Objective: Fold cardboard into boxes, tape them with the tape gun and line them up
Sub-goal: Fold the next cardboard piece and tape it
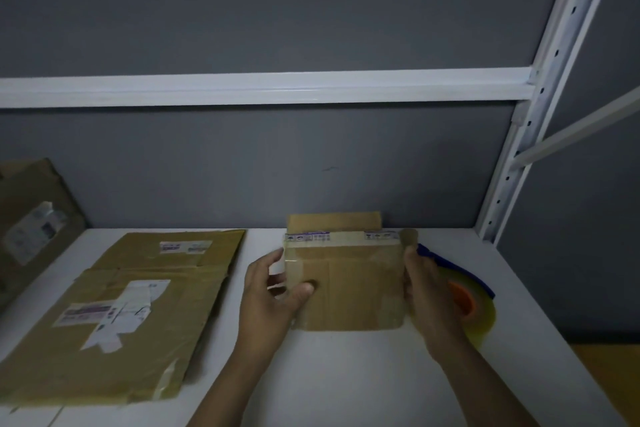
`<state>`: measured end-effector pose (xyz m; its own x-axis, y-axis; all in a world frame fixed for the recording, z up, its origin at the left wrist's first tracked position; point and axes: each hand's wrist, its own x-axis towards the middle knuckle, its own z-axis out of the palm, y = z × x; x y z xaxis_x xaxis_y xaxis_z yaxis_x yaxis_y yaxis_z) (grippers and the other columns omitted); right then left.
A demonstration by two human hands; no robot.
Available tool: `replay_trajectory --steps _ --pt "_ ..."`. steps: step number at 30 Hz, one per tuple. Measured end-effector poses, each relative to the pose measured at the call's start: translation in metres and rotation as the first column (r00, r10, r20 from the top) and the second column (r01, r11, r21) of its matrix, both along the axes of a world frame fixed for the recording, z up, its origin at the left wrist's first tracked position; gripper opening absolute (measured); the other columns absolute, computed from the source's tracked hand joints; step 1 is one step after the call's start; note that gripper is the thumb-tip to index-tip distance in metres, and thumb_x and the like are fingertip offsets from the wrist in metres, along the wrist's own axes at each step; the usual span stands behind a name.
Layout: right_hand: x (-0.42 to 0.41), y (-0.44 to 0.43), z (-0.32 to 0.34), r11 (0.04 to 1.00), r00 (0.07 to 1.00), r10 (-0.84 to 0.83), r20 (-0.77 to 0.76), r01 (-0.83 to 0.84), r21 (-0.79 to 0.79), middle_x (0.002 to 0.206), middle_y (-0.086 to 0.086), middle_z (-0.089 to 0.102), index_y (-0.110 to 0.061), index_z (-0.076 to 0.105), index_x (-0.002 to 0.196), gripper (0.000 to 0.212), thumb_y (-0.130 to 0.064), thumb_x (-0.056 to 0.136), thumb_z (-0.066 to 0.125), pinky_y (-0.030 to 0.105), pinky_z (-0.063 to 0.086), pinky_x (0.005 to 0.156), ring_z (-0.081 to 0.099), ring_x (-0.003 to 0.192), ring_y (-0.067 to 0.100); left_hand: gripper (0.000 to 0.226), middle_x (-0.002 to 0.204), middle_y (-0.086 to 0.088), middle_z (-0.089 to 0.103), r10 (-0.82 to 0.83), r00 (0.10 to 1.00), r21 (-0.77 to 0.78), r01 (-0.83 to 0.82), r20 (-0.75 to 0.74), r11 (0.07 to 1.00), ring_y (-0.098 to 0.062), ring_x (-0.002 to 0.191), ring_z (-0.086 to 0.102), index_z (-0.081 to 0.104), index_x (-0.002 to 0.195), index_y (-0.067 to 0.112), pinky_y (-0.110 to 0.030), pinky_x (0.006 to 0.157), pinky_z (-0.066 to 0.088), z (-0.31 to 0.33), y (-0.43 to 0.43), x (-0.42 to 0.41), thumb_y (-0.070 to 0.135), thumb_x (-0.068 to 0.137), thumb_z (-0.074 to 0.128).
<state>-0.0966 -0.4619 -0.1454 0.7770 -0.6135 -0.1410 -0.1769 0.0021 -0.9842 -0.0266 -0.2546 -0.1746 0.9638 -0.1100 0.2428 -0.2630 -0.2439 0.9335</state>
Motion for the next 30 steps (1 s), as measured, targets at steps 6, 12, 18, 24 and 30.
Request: replay_trajectory --steps 6,12,18,24,30 --pt "0.005 -0.008 0.004 0.987 0.995 -0.082 -0.048 0.088 0.137 0.09 0.003 0.073 -0.02 0.07 0.098 0.081 -0.085 0.061 0.041 0.046 0.056 0.084 0.069 0.086 0.024 0.04 0.128 0.026 0.049 -0.067 0.983 0.056 0.059 0.169 0.997 -0.004 0.126 0.046 0.066 0.106 0.045 -0.038 0.103 0.045 0.01 0.003 -0.001 0.019 0.078 0.076" --pt "0.001 -0.007 0.016 0.984 0.997 -0.072 0.009 0.069 0.166 0.092 0.002 0.068 -0.028 0.063 0.091 0.046 -0.069 0.085 0.044 0.048 0.052 0.087 0.064 0.088 0.026 0.076 0.106 0.02 0.064 -0.06 0.993 -0.081 0.068 0.103 0.994 0.0 0.106 0.059 0.047 0.127 0.047 -0.013 0.09 0.049 0.005 -0.002 -0.011 -0.012 0.082 0.065" --pt "-0.002 -0.01 0.007 1.0 1.0 -0.006 0.013 0.005 0.025 0.101 -0.005 0.062 -0.032 0.054 0.115 0.028 -0.041 0.088 0.058 0.051 0.049 0.092 0.059 0.097 0.023 0.051 0.094 0.013 0.071 -0.153 0.954 -0.028 0.166 0.259 0.986 -0.009 0.093 0.067 0.076 0.088 0.038 -0.02 0.084 0.052 0.012 0.007 -0.005 -0.006 0.09 0.049" --pt "-0.003 -0.002 0.003 0.982 0.997 0.062 0.038 -0.054 -0.184 0.097 -0.007 0.064 -0.034 0.054 0.12 0.03 -0.02 0.093 0.052 0.037 0.052 0.071 0.061 0.086 0.018 0.07 0.134 0.0 0.049 -0.069 0.977 0.336 0.134 -0.2 0.932 -0.019 0.116 0.055 0.047 0.137 0.031 -0.038 0.093 0.052 0.062 -0.009 0.028 0.062 0.077 0.067" --pt "-0.003 -0.003 0.0 0.954 0.997 0.077 0.013 -0.07 -0.292 0.101 -0.008 0.062 -0.027 0.05 0.128 0.034 -0.024 0.095 0.053 0.028 0.051 0.067 0.06 0.085 0.01 0.114 0.145 -0.018 0.016 -0.09 0.973 0.723 0.219 -0.213 0.655 -0.032 0.106 0.057 -0.012 0.151 0.024 -0.034 0.085 0.05 0.065 -0.038 0.036 0.05 0.078 0.072"
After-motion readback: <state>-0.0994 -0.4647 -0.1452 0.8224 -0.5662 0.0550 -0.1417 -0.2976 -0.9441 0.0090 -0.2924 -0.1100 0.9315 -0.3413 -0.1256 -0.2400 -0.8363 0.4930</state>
